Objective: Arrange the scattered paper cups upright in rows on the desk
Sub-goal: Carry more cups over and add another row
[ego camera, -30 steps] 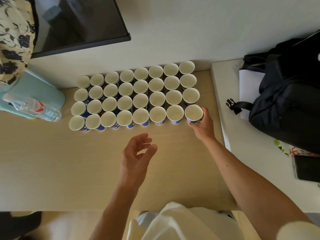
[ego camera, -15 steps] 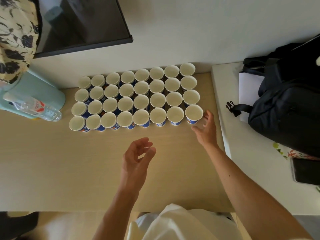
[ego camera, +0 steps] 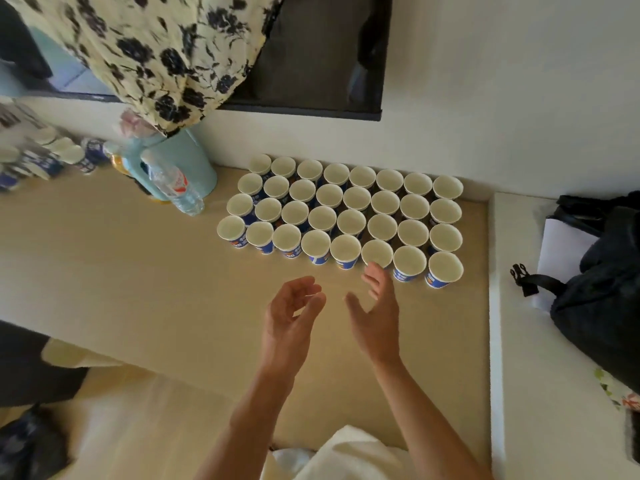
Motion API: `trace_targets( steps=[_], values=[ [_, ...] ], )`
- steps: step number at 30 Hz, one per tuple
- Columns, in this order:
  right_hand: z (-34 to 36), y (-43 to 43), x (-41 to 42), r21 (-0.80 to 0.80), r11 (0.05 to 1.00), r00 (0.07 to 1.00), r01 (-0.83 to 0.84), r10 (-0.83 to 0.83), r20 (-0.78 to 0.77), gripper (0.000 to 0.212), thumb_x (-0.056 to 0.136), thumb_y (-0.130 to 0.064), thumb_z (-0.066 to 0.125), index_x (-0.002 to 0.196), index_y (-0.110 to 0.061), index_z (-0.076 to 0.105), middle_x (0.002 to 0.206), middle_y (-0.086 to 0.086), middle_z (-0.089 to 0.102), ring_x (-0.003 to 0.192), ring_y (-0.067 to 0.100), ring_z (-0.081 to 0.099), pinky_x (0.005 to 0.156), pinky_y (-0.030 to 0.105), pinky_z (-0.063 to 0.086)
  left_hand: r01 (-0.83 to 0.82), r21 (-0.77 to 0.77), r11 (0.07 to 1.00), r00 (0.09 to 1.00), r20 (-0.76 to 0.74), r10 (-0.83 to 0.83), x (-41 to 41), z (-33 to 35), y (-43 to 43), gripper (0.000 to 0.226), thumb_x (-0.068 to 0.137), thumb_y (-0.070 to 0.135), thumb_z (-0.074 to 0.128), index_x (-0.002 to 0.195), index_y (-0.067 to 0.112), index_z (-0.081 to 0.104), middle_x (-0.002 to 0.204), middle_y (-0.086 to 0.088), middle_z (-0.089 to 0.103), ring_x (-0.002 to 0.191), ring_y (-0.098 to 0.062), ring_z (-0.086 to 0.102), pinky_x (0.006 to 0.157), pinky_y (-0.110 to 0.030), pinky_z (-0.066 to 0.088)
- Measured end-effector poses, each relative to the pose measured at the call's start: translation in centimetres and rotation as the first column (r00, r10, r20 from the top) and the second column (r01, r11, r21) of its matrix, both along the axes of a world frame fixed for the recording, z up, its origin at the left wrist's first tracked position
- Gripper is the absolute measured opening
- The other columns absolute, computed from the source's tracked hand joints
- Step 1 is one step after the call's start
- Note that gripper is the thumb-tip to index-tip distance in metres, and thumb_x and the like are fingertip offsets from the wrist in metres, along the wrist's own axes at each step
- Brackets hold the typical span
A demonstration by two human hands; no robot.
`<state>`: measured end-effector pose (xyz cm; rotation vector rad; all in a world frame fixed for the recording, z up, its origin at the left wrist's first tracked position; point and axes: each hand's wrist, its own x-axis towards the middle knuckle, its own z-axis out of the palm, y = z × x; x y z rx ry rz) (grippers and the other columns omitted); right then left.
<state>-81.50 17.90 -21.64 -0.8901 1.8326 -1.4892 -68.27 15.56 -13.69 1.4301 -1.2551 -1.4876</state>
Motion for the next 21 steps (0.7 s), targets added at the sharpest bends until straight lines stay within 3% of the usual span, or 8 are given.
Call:
trace_targets(
  steps=[2,6,11,14,21],
  values=[
    [2.2,-1.1,2.1,-0.023,0.997,0.998,-0.069,0.069,-0.008,0.06,0.086,-0.006,0.071,0.141,-0.017,0.048,0.135,-0.007,0.058,0.127,0.002,0.054,0.105,0.011,0.037,-0.034,-0.022,0.999,0.999,-0.012,0.034,2.2,0.8,0.0,0.051,0.068,0.053,0.069,0.111,0.026,0.069,0.106,0.006,0.076,0.099,-0.009,0.068,0.09,-0.037,0.053],
    [5.4,-2.6,7.1,-0.057,0.979,0.981,-0.194,0.193,-0.023,0.061,0.088,-0.005,0.072,0.141,-0.022,0.047,0.135,-0.009,0.059,0.128,0.0,0.053,0.109,0.017,0.038,-0.135,-0.049,0.99,0.991,-0.033,0.133,8.0,2.1,0.5,0.048,0.069,0.051,0.068,0.11,0.025,0.07,0.105,0.007,0.076,0.095,-0.007,0.068,0.087,-0.033,0.053],
    [7.4,-3.6,14.9,-0.081,0.941,0.944,-0.33,0.327,-0.049,0.064,0.088,-0.003,0.072,0.142,-0.025,0.045,0.135,-0.01,0.059,0.127,0.005,0.056,0.112,0.033,0.041,-0.285,-0.075,0.956,0.958,-0.065,0.28,16.6,3.8,1.1,0.034,0.078,0.039,0.069,0.109,0.025,0.071,0.106,0.006,0.075,0.094,-0.008,0.066,0.087,-0.033,0.052],
    [8.3,-3.9,20.2,-0.073,0.907,0.909,-0.415,0.411,-0.071,0.065,0.088,-0.004,0.073,0.143,-0.024,0.045,0.134,-0.011,0.059,0.125,0.005,0.058,0.112,0.04,0.043,-0.342,-0.107,0.933,0.938,-0.091,0.334,21.5,5.1,1.3,0.046,0.071,0.052,0.068,0.108,0.024,0.071,0.107,0.005,0.075,0.094,-0.008,0.066,0.088,-0.035,0.052],
    [9.9,-4.6,31.4,-0.086,0.842,0.846,-0.533,0.529,-0.059,0.066,0.089,-0.006,0.075,0.143,-0.027,0.044,0.134,-0.01,0.06,0.124,0.003,0.058,0.109,0.033,0.042,-0.411,-0.139,0.901,0.908,-0.152,0.39,31.5,5.5,1.0,0.045,0.073,0.054,0.067,0.108,0.027,0.071,0.108,0.007,0.075,0.1,-0.013,0.068,0.088,-0.035,0.054]
  ],
)
